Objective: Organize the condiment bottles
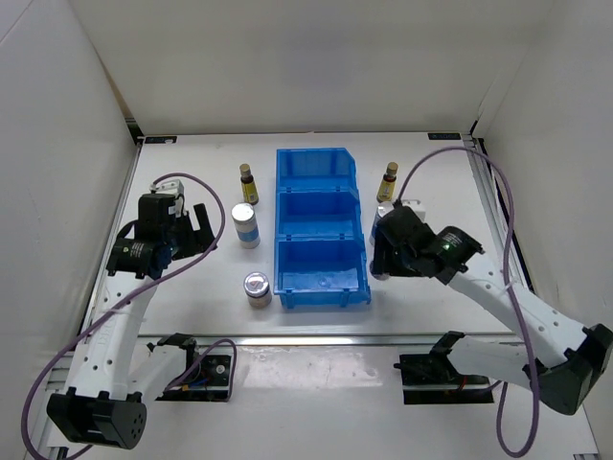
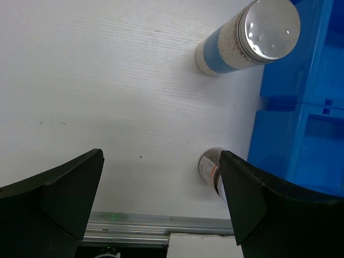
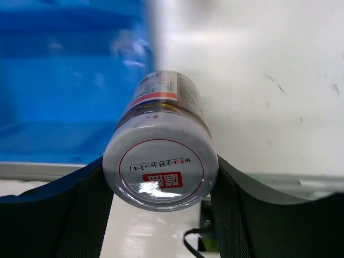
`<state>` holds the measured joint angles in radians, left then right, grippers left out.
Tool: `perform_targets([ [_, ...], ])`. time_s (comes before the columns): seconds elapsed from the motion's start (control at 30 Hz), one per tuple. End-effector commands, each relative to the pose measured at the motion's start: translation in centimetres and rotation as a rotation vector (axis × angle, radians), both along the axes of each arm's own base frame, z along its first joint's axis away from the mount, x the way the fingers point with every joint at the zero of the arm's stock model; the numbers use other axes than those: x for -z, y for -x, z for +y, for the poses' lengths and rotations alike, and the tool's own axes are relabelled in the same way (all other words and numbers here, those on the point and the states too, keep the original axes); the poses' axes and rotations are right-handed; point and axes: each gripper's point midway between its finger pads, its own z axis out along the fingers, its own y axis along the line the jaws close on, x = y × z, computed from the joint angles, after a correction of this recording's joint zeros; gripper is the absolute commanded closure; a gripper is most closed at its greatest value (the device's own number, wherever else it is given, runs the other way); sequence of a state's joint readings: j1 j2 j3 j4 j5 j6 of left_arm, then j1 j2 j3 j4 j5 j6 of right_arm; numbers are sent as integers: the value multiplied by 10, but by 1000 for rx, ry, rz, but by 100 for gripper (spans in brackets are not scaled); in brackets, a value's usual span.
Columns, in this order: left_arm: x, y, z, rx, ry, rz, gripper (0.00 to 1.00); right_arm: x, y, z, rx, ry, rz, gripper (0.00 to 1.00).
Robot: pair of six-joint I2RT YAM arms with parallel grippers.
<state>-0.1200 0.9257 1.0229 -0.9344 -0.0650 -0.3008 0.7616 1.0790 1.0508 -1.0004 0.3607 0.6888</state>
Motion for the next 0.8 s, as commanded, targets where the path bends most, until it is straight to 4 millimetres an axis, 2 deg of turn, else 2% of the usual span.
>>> perform_targets([
  [0.0,-9,0,3,-14,-7,-44,0,-50,-13,35,-96,-52,-136,100],
  [0.07,-12,1,5,-21,-12,-55,0,-63,-11,61,-162,-71,-158,100],
  [0.13,-14,2,3,-13,-4,-64,0,-53,-19,77,-178,-16,-150,100],
  [0.17,-14,3,1,-7,3,-63,0,-41,-21,86,-192,20,-120,100],
  [0.23,-14,3,-2,1,23,-61,0,-34,-26,99,-216,35,-117,100],
  [0.3,-14,3,-6,9,43,-59,0,-16,-32,107,-226,74,-90,100],
  [0.37,-15,6,-21,60,105,-50,0,1,-32,114,-237,91,-53,100],
  [0.4,-21,9,-35,122,164,-52,0,7,-33,116,-238,99,-46,100],
  [0.5,-27,16,-44,77,267,-60,0,19,-36,115,-221,117,-26,100],
  [0.53,-24,20,-49,76,304,-47,0,27,-38,116,-216,113,-16,98],
  [0.57,-10,25,-50,45,328,-10,0,32,-35,116,-225,108,1,98],
  [0.6,-4,28,-50,32,339,2,0,39,-34,118,-229,110,14,94],
  [0.67,-9,32,-56,58,350,-30,0,44,-35,117,-225,100,20,87],
  [0.7,-11,33,-55,47,352,-41,0,51,-34,117,-225,110,30,70],
  [0.73,-11,33,-55,38,360,-39,0,51,-37,115,-208,106,31,58],
  [0.77,-7,34,-57,45,359,-25,0,57,-34,114,-212,115,50,52],
])
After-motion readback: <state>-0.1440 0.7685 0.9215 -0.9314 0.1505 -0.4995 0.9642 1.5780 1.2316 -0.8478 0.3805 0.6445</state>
